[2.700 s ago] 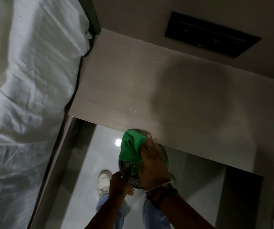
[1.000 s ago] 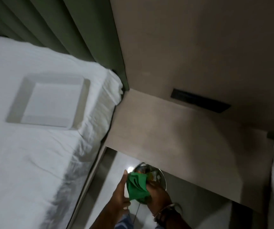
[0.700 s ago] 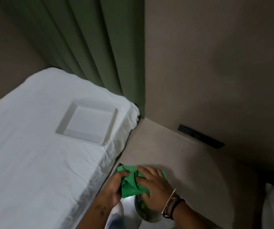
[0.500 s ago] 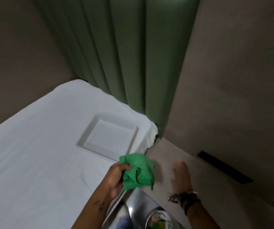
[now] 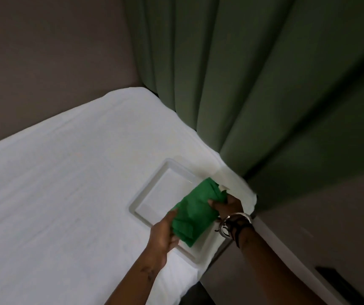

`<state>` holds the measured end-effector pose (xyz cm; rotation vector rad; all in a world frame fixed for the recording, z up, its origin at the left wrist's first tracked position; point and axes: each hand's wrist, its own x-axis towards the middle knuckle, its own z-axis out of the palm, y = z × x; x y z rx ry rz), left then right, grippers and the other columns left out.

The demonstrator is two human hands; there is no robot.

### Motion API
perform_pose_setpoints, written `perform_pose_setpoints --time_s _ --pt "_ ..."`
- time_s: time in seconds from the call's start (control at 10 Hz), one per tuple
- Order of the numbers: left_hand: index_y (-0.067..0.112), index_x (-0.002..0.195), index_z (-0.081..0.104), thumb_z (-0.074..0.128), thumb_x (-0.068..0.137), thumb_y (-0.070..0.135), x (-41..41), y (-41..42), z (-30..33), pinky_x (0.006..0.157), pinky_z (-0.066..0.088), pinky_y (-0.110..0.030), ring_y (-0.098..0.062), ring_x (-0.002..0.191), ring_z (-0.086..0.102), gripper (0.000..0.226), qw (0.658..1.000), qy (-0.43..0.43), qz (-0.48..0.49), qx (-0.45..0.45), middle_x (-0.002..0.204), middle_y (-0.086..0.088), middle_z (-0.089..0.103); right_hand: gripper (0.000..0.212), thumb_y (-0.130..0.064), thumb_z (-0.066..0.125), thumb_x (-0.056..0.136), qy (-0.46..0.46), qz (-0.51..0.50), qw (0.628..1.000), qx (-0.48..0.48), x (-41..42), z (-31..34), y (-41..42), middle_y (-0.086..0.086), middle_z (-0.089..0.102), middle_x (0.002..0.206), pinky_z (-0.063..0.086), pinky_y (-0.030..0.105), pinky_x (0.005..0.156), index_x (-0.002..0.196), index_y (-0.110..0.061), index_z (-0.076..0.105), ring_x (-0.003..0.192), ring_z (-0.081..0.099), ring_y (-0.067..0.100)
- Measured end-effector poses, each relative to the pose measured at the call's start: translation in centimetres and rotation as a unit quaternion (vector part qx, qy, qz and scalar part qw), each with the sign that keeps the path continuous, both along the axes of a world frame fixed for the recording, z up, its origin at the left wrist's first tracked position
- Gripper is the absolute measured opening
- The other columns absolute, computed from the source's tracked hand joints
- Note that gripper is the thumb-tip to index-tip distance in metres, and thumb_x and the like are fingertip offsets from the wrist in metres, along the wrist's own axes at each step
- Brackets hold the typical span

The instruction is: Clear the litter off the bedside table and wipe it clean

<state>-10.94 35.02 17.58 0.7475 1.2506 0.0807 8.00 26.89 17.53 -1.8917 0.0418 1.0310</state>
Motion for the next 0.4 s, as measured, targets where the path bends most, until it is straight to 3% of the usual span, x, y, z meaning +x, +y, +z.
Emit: perform_pose_setpoints --time_s 0.1,0.2,0.3,0.4 --pt "-0.009 0.117 0.061 0.057 0.090 0.004 1.0 -1.6 -1.2 0.071 0.062 -0.044 -0.035 0.081 0.071 0.030 0.985 0.152 -0.049 0.065 0.094 -0.023 0.071 0.033 -0.010 0.074 0.077 -0.092 0.088 0.987 -0.097 -0.8 -1.2 0.9 0.017 0.068 0.112 0.051 0.038 0.092 0.108 -0.005 0.065 0.102 0.063 0.036" --pt "-0.004 0.129 0.048 0.058 0.089 0.005 2.0 -2.7 -1.4 0.083 0.061 -0.047 -0.037 0.100 0.068 0.042 0.977 0.169 -0.098 0.084 0.116 -0.022 0.065 0.036 -0.011 0.069 0.080 -0.113 0.121 0.974 -0.155 -1.2 -2.2 1.0 0.019 0.066 0.117 0.051 0.042 0.094 0.114 -0.006 0.060 0.106 0.061 0.038" --pt "0.008 0.130 0.044 0.061 0.090 0.015 2.6 -3.7 -1.2 0.074 0.061 -0.034 -0.026 0.095 0.067 0.044 0.924 0.217 -0.227 0.216 0.115 -0.011 0.065 0.044 -0.008 0.060 0.081 -0.233 0.115 0.941 -0.219 -3.0 -1.8 1.6 0.016 0.060 0.120 0.053 0.042 0.081 0.124 -0.011 0.049 0.105 0.059 0.038" --pt "0.012 0.124 0.050 0.063 0.087 0.022 2.2 -4.1 0.2 0.065 0.052 -0.029 -0.023 0.091 0.069 0.040 0.851 0.274 -0.315 0.320 0.113 -0.006 0.061 0.046 -0.006 0.053 0.079 -0.349 0.131 0.883 -0.285 -3.8 -0.6 1.6 0.014 0.055 0.121 0.052 0.041 0.077 0.125 -0.011 0.044 0.108 0.054 0.035"
